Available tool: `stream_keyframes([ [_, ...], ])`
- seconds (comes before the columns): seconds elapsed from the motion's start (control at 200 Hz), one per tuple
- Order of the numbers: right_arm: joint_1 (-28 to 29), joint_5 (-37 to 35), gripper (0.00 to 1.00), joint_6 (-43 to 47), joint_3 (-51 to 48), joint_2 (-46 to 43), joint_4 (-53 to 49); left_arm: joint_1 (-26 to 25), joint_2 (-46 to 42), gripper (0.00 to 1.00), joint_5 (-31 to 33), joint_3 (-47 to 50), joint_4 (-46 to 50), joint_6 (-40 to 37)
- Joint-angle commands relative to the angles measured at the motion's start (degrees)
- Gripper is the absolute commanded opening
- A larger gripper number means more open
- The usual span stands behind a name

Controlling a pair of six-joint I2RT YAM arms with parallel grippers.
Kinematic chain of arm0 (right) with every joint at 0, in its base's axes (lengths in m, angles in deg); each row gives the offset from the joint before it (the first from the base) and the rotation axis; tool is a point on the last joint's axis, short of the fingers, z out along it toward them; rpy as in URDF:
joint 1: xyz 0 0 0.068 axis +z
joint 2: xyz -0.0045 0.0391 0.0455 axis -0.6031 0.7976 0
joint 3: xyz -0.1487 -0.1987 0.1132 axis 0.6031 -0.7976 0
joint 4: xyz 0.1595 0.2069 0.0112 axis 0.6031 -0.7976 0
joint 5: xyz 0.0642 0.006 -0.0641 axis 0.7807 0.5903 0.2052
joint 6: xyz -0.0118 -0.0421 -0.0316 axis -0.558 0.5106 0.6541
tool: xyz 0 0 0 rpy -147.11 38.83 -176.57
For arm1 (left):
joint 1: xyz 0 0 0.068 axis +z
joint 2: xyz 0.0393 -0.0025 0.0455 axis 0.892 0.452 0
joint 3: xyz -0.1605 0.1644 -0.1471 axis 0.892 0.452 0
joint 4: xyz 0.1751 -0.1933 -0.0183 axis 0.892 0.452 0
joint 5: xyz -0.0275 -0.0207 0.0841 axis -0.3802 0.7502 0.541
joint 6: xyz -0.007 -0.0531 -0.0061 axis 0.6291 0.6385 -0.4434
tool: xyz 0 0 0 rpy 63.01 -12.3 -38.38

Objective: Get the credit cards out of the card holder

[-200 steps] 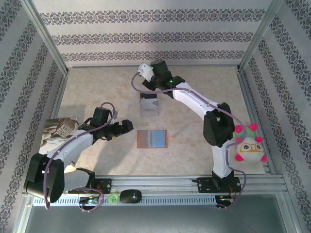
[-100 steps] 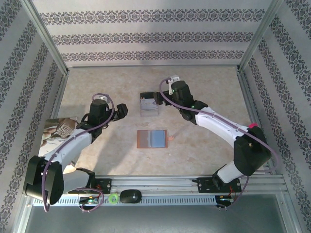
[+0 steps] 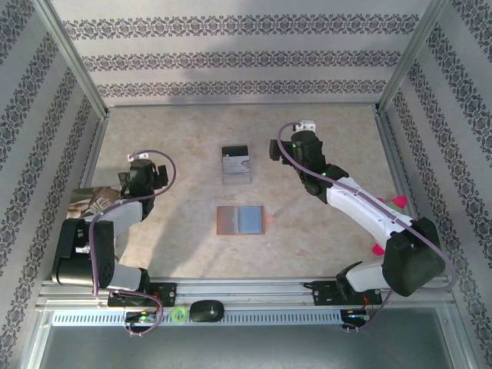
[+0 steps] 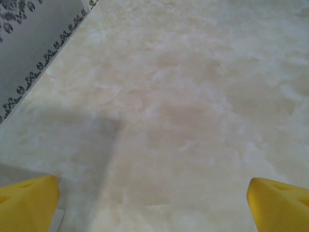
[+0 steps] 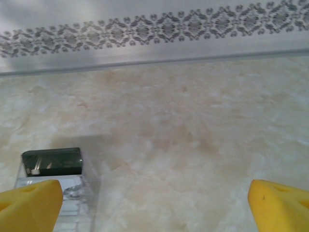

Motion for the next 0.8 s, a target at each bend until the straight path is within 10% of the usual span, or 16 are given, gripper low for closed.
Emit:
stream_keyframes([
  [0.0,-1.9,-1.2,0.98,-1.7,-3.6,-2.7,1.2,0.9,1.9,0.99,-5.4,4.3,-17.9,-2.3],
  [0.19,-6.6,-1.2,0.98,1.5,-9.2,-5.9,3.7,1.0,11.7,0.99,-13.8,10.1,-38.0,-5.7],
  [0.495,-15.4,-9.3,0.98,13.2,-27.7,-11.3,25.7,0.6,10.1,1.0,-8.1,10.9,-36.6,-3.2],
  [0.794,-21.2,-2.4,0.98,18.7,-35.2,5.1,54.8,0.6,10.6,1.0,-9.6,9.6,-35.0,-4.4],
])
